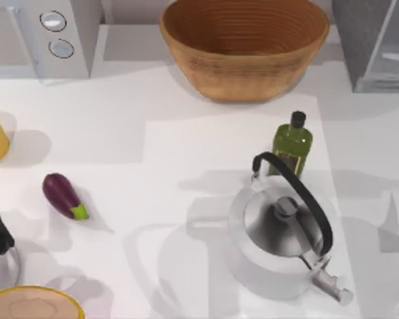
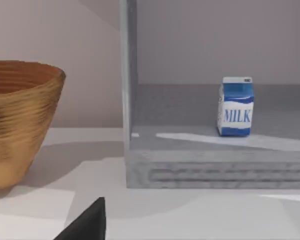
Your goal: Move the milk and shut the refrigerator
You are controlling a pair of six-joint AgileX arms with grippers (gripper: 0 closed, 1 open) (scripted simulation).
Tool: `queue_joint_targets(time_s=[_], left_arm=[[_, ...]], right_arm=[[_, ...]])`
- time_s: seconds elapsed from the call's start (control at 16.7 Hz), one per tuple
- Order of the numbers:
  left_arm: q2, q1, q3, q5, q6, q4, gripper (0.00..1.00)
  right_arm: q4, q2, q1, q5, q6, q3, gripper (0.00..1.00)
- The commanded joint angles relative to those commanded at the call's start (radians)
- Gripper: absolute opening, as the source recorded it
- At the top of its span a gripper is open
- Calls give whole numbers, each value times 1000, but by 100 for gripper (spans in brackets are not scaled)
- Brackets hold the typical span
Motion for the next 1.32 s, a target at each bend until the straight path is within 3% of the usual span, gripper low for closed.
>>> queue_joint_targets(time_s=[0.24, 0.42, 0.96, 1.32], left_arm=[[0, 0, 0, 0, 0, 0, 100], [0, 0, 0, 0, 0, 0, 100], [0, 0, 0, 0, 0, 0, 100], [0, 0, 0, 0, 0, 0, 100]], right_arm=[[-65, -59, -6, 7, -1, 51, 100], [-224, -178, -8, 10, -6, 150, 100], [-1073, -599, -3, 12, -7, 494, 100], [-1429, -783, 0, 12, -9, 641, 100]])
